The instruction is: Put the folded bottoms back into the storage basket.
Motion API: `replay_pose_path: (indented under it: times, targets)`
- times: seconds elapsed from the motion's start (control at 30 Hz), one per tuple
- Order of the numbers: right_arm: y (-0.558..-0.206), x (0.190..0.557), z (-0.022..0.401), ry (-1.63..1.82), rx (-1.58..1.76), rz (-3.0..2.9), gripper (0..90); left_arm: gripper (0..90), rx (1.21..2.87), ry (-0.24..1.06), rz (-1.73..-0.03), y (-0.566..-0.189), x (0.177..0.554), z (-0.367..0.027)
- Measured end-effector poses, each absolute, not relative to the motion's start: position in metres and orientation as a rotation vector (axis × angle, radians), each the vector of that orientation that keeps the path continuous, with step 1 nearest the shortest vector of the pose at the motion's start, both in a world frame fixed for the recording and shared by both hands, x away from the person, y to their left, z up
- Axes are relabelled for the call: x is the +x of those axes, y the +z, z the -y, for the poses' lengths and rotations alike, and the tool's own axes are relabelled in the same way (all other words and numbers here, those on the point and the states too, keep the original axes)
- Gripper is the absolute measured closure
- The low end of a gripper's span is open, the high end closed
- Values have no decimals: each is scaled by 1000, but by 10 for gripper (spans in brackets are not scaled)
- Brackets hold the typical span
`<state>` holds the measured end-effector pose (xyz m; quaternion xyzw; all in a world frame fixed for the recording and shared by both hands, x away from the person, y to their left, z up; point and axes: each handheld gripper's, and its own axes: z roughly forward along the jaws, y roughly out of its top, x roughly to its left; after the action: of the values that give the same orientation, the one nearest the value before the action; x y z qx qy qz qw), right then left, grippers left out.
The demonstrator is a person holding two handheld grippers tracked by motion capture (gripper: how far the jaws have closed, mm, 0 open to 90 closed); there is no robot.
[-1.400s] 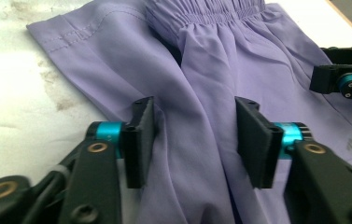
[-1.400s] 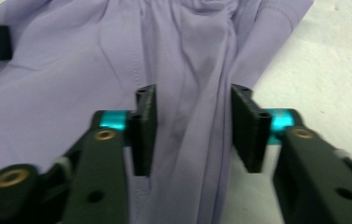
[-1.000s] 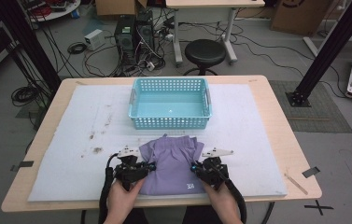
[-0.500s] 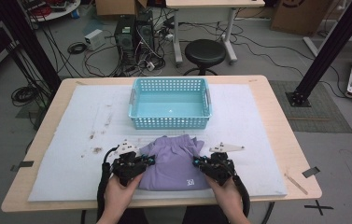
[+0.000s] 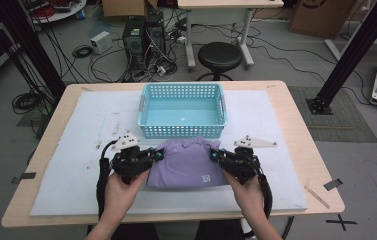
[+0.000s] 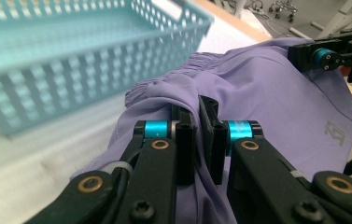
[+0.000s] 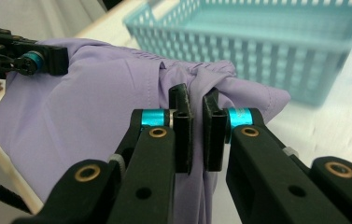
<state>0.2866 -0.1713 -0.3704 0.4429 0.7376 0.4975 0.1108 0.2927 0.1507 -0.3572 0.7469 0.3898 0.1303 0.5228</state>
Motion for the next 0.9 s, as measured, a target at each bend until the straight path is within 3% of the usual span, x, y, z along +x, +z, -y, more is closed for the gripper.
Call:
replay_pose_path:
  times: [0.47,0.77,0.8,0.87,0.9]
  targets:
    - [-304,367,146,1376,1198,-2043,859,860,1735,452,-916,-298,377,-157]
    - [-308,450,131,1293,1229,-1997,855,856,1739,531,-929,-308,461,-157]
    - [-310,457,129,1273,1232,-2001,830,831,1753,568,-933,-314,472,-157]
    - [-318,475,126,1186,1284,-1998,678,543,1773,542,-1045,-329,487,-160]
    - [-322,480,126,1149,1321,-1992,628,446,1785,526,-1076,-333,491,-164]
